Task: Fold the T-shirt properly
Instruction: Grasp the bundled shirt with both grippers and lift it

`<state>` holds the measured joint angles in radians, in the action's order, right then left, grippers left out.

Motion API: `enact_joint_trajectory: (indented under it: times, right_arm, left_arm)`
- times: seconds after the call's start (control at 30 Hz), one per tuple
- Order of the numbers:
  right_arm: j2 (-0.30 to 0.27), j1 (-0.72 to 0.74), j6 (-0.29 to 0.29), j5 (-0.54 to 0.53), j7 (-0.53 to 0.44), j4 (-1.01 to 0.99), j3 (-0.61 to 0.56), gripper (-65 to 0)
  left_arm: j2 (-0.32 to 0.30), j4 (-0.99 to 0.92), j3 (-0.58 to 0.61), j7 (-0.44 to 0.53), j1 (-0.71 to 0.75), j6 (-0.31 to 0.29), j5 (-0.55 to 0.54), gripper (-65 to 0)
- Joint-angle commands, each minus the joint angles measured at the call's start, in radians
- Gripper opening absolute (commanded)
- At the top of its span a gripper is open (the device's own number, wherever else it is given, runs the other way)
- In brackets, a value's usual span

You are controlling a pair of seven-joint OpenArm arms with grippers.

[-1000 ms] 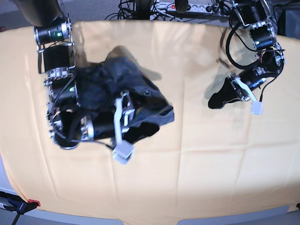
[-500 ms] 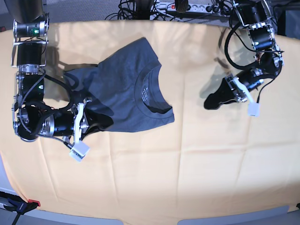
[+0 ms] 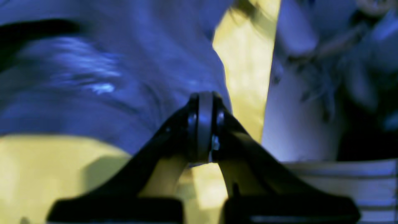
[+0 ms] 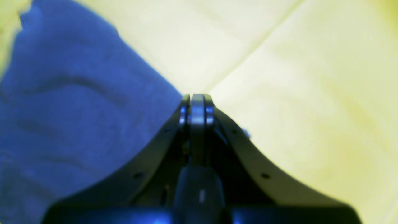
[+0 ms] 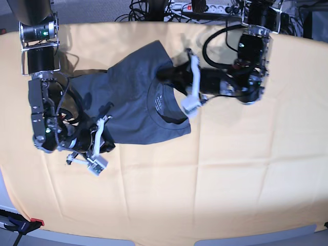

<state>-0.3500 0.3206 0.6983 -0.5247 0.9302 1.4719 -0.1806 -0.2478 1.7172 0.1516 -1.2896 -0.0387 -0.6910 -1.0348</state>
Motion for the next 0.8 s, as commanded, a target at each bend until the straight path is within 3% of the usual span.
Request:
enact_joint_trajectory:
  times: [0.0,0.13,0.33,0.57,0.77]
  right_arm:
    - [-0.013,0.03,0.0,0.027,-0.051,-0.016,-0.005,-65.0]
    - [-0.013,0.042,0.0,0.133,-0.158,-0.128,-0.027,-65.0]
    - [-0.017,0.042,0.0,0.125,-0.122,-0.185,-0.027,-65.0]
    - [-0.074,0.042,0.0,-0.088,0.027,-0.182,-0.027,-65.0]
    - [-0.113,-0.013,0.0,-0.25,0.104,-0.179,-0.027,-65.0]
  left_arm:
    - [-0.004,0.018,0.031,0.044,-0.018,-0.007,0.026,-65.0]
    - [-0.004,0.016,0.173,0.179,-0.02,-0.007,0.233,-65.0]
    - [-0.004,0.004,0.319,0.293,-0.021,-0.005,0.485,-65.0]
    - [-0.005,-0.191,0.344,0.459,-0.106,0.129,0.718,-65.0]
    - [-0.004,-0.457,0.344,0.605,-0.247,0.139,0.791,-65.0]
